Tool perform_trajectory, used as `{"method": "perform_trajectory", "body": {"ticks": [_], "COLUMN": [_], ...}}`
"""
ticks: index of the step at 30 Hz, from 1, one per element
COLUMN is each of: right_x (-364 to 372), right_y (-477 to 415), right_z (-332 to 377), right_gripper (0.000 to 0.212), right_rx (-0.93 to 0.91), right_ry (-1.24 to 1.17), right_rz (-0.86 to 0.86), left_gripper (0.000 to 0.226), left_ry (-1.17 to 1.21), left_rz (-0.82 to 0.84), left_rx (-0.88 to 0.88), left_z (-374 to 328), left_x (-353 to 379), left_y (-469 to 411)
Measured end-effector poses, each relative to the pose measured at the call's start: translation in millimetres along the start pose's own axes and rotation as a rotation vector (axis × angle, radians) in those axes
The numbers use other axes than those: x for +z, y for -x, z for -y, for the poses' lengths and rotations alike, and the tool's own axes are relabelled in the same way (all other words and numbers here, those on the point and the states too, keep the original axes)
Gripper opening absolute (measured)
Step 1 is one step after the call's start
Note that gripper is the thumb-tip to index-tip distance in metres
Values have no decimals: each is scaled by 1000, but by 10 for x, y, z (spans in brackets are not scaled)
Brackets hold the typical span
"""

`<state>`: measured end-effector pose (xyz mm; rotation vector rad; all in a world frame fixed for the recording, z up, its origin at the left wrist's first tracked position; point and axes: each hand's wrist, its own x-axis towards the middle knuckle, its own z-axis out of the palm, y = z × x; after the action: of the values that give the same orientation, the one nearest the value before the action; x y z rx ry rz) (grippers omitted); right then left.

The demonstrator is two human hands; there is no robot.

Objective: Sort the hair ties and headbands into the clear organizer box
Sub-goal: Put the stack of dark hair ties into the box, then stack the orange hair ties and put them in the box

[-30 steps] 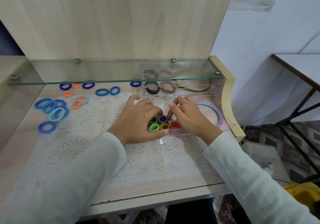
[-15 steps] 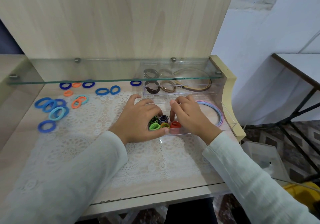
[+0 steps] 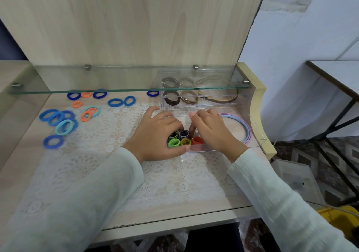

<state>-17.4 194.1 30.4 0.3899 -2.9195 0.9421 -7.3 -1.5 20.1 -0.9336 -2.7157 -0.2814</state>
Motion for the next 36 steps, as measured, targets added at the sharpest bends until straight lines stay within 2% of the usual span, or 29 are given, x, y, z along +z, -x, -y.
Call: {"method": "perform_trajectory", "body": {"ticks": [6, 25, 36], "right_x": [-3, -11, -18], "right_y": [11, 24, 19], "right_z": [-9, 8, 11], "right_gripper": [63, 64, 64], "right_rx": [-17, -38, -39], "right_ry": [24, 55, 33], "right_rz": [18, 40, 31], "left_gripper": [63, 66, 90], "left_ry": [27, 10, 11], "left_rz": [-3, 27, 60], "left_rx": [-10, 0, -36], "left_z": [8, 61, 110], "left_x": [11, 34, 76], "left_y": [13, 73, 217]}}
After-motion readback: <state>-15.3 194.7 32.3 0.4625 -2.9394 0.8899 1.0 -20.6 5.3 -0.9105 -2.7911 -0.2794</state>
